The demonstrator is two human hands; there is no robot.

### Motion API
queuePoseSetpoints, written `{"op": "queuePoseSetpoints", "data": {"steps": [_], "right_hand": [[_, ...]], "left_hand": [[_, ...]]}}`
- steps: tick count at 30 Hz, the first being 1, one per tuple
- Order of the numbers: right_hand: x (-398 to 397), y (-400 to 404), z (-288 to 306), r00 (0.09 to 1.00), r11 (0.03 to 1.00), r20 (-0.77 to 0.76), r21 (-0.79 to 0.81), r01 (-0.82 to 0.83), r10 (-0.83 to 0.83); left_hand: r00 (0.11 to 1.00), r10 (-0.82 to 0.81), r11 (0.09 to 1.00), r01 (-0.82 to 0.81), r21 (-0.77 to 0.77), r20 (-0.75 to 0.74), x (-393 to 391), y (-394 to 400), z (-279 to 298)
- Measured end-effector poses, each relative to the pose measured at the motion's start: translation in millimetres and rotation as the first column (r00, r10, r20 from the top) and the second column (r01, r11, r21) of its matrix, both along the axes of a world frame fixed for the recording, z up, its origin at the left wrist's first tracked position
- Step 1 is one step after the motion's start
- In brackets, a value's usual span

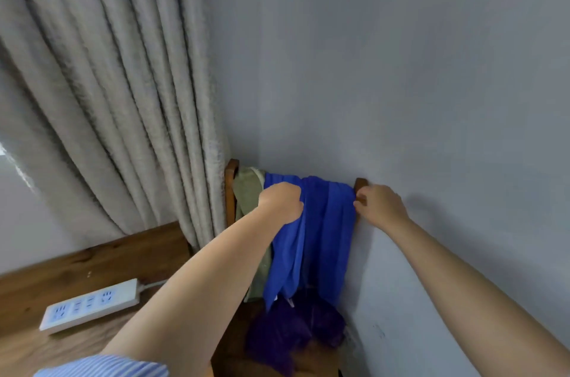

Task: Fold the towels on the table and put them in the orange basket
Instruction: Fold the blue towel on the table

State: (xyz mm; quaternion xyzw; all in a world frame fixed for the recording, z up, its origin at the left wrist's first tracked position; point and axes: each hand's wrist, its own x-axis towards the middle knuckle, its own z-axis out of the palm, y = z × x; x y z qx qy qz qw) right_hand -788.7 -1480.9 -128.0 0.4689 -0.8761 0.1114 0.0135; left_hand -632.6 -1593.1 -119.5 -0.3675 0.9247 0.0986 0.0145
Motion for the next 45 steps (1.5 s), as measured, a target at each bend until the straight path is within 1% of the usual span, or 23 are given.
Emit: {"op": "queuePoseSetpoints", "data": {"steps": [2, 5, 7, 9, 10, 12, 14, 17, 19, 22, 23, 24, 26, 28, 29, 31, 33, 34, 36, 40, 43, 44, 45], "right_hand": [[-23.5, -21.4, -10.5, 0.995, 0.998, -0.091, 0.041, -0.043, 0.047], [-47.0, -45.0, -28.8, 0.988, 0.992, -0.127, 0.108, -0.070, 0.084], [-55.4, -54.4, -39.6, 0.979, 0.980, -0.178, 0.187, -0.066, 0.100], [-59.7, -59.5, -51.0, 0.971, 0.973, -0.215, 0.225, -0.052, 0.101], [-61.0, -60.8, -55.9, 0.969, 0.976, -0.227, 0.215, -0.042, 0.092], [-62.1, -64.1, -61.8, 0.952, 0.992, -0.289, 0.109, -0.069, 0.098], [-66.6, -67.5, -68.4, 0.930, 0.993, -0.349, 0.053, -0.101, 0.113], [-73.4, -67.7, -79.4, 0.937, 0.992, -0.336, -0.044, -0.120, 0.098], [-73.8, -66.6, -79.9, 0.935, 0.974, -0.336, -0.146, -0.175, 0.117], [-78.3, -61.8, -81.2, 0.958, 0.934, -0.218, -0.262, -0.243, 0.188], [-80.3, -59.1, -81.7, 0.971, 0.915, -0.099, -0.328, -0.237, 0.216], [-80.8, -55.4, -77.9, 0.968, 0.888, 0.072, -0.418, -0.190, 0.241], [-84.6, -43.8, -70.6, 0.891, 0.810, 0.380, -0.586, 0.024, 0.249], [-84.7, -28.5, -69.4, 0.773, 0.770, 0.548, -0.625, 0.126, 0.318], [-84.3, -21.0, -70.5, 0.736, 0.764, 0.580, -0.631, 0.134, 0.350], [-83.1, -9.6, -70.2, 0.664, 0.742, 0.634, -0.648, 0.175, 0.397], [-82.1, -0.7, -70.4, 0.638, 0.730, 0.653, -0.653, 0.202, 0.408], [-80.9, 3.9, -69.0, 0.637, 0.726, 0.655, -0.655, 0.210, 0.406], [-79.9, 15.4, -68.8, 0.647, 0.719, 0.646, -0.662, 0.212, 0.404], [-72.9, 33.8, -60.9, 0.658, 0.676, 0.630, -0.696, 0.243, 0.413], [-69.2, 43.5, -55.0, 0.630, 0.623, 0.647, -0.717, 0.311, 0.430], [-69.3, 44.9, -52.2, 0.613, 0.612, 0.666, -0.710, 0.347, 0.425], [-68.8, 48.2, -50.9, 0.606, 0.599, 0.678, -0.705, 0.379, 0.415]], "left_hand": [[0.999, 0.039, 0.999, -0.038, 0.038, -0.015, -28.7, -16.4, -9.8], [0.992, 0.100, 0.991, -0.092, 0.100, -0.074, -58.6, -31.0, -23.9], [0.989, 0.097, 0.992, -0.087, 0.091, -0.110, -72.6, -37.5, -32.4], [0.989, 0.047, 0.998, -0.039, 0.058, -0.141, -82.3, -43.6, -42.0], [0.989, 0.011, 0.999, -0.004, 0.050, -0.149, -86.6, -45.9, -46.5], [0.986, -0.064, 0.996, 0.073, 0.052, -0.157, -92.8, -50.1, -54.1], [0.980, -0.113, 0.991, 0.124, 0.053, -0.166, -96.6, -52.8, -59.8], [0.970, -0.098, 0.992, 0.114, 0.061, -0.221, -99.9, -56.3, -63.7], [0.967, -0.085, 0.990, 0.110, 0.093, -0.240, -103.1, -57.1, -62.9], [0.969, -0.047, 0.983, 0.089, 0.163, -0.244, -104.6, -57.5, -59.7], [0.971, -0.025, 0.977, 0.075, 0.202, -0.238, -104.5, -57.3, -57.0], [0.974, -0.009, 0.968, 0.065, 0.241, -0.228, -105.0, -57.0, -54.7], [0.978, 0.028, 0.939, 0.045, 0.341, -0.207, -107.7, -53.9, -49.9], [0.973, 0.085, 0.896, 0.018, 0.444, -0.213, -112.3, -46.6, -47.9], [0.967, 0.131, 0.852, 0.003, 0.523, -0.218, -114.4, -39.5, -45.9], [0.926, 0.282, 0.705, -0.024, 0.709, -0.249, -119.5, -23.1, -45.1], [0.850, 0.451, 0.555, -0.026, 0.831, -0.274, -123.4, -8.0, -45.3], [0.807, 0.518, 0.509, -0.022, 0.861, -0.285, -125.4, -3.4, -47.0], [0.746, 0.601, 0.460, -0.029, 0.887, -0.287, -128.1, 5.4, -48.2], [0.644, 0.733, 0.377, -0.115, 0.919, -0.220, -131.6, 9.1, -50.2], [0.518, 0.839, 0.242, -0.081, 0.967, -0.167, -129.5, 8.6, -47.6], [0.482, 0.858, 0.240, -0.067, 0.968, -0.180, -127.5, 6.8, -45.0], [0.453, 0.864, 0.278, -0.062, 0.958, -0.221, -124.7, 6.9, -43.9]]}}
